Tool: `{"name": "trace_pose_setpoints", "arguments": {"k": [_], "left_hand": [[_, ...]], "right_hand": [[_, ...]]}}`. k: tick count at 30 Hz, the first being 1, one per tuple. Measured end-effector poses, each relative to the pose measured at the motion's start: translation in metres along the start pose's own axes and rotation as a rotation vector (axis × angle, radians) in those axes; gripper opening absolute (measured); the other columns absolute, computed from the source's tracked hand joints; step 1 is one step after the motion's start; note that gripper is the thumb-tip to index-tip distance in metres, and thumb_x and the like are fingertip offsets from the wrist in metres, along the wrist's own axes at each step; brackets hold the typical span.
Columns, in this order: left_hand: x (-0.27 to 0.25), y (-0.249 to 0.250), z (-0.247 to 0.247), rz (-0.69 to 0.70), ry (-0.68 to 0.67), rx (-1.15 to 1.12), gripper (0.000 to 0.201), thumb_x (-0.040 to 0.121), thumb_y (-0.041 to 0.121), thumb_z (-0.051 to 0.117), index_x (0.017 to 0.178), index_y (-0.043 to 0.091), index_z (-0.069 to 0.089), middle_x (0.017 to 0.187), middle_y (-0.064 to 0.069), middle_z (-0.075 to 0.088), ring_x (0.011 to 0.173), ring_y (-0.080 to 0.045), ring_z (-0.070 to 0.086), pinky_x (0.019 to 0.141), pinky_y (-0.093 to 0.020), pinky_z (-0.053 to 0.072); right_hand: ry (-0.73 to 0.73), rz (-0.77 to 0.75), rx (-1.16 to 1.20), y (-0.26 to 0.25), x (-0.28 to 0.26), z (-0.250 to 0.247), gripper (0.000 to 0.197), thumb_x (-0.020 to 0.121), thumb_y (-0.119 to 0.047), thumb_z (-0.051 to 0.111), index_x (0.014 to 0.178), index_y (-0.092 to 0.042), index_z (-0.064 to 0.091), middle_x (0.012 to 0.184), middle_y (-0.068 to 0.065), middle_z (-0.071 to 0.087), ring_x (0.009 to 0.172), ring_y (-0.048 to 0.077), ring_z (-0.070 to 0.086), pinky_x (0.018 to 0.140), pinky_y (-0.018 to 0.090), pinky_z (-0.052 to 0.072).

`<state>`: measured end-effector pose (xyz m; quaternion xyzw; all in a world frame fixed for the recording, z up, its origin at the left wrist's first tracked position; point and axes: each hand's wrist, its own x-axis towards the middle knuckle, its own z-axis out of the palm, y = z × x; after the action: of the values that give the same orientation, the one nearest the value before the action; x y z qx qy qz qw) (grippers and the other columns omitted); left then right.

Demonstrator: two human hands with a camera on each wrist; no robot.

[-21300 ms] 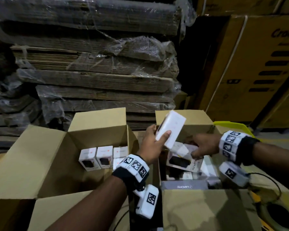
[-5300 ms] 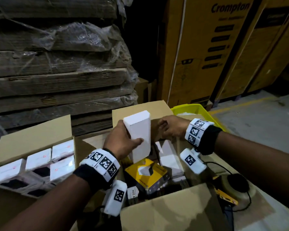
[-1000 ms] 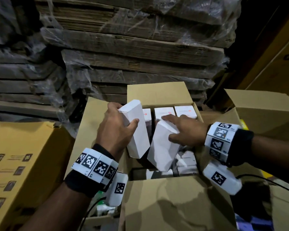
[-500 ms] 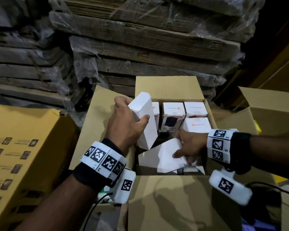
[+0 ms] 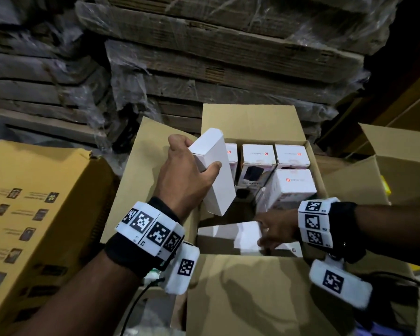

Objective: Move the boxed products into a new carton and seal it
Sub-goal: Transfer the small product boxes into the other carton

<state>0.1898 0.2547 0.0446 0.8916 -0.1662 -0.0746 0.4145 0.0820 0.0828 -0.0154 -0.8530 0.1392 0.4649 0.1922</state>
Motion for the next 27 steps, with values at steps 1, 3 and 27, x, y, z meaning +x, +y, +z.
{"name": "trace_pose_setpoints", "arguments": {"k": [1,3,27], "left_hand": [[0.000,0.000,0.000,-0.003,-0.001,0.001,0.059,0.082,0.038,0.077,0.115,0.024,0.031,0.120,-0.003,0.055,0.102,-0.023,0.061,0.082,-0.040,0.058],[0.001,0.000,0.000,-0.013,-0.008,-0.004,0.059,0.082,0.038,0.077,0.115,0.024,0.031,0.121,-0.002,0.055,0.103,-0.024,0.061,0.084,-0.044,0.058],[-0.021,0.007,0.003,-0.157,-0.235,-0.243,0.068,0.077,0.058,0.066,0.127,0.020,0.040,0.123,-0.003,0.050,0.109,-0.020,0.058,0.086,-0.047,0.058]], "right_hand": [[0.026,0.001,-0.052,0.001,0.000,0.001,0.046,0.092,-0.031,0.061,0.129,-0.007,0.051,0.124,0.010,0.062,0.108,0.024,0.062,0.096,0.035,0.050],[0.068,-0.001,-0.144,0.001,-0.001,0.004,0.054,0.091,-0.034,0.062,0.135,-0.011,0.043,0.129,0.011,0.056,0.114,0.026,0.057,0.097,0.036,0.049],[0.613,-0.260,0.008,0.011,-0.083,-0.024,0.083,0.061,-0.076,0.067,0.117,-0.018,0.049,0.111,-0.003,0.059,0.098,0.015,0.057,0.085,0.039,0.051]]}}
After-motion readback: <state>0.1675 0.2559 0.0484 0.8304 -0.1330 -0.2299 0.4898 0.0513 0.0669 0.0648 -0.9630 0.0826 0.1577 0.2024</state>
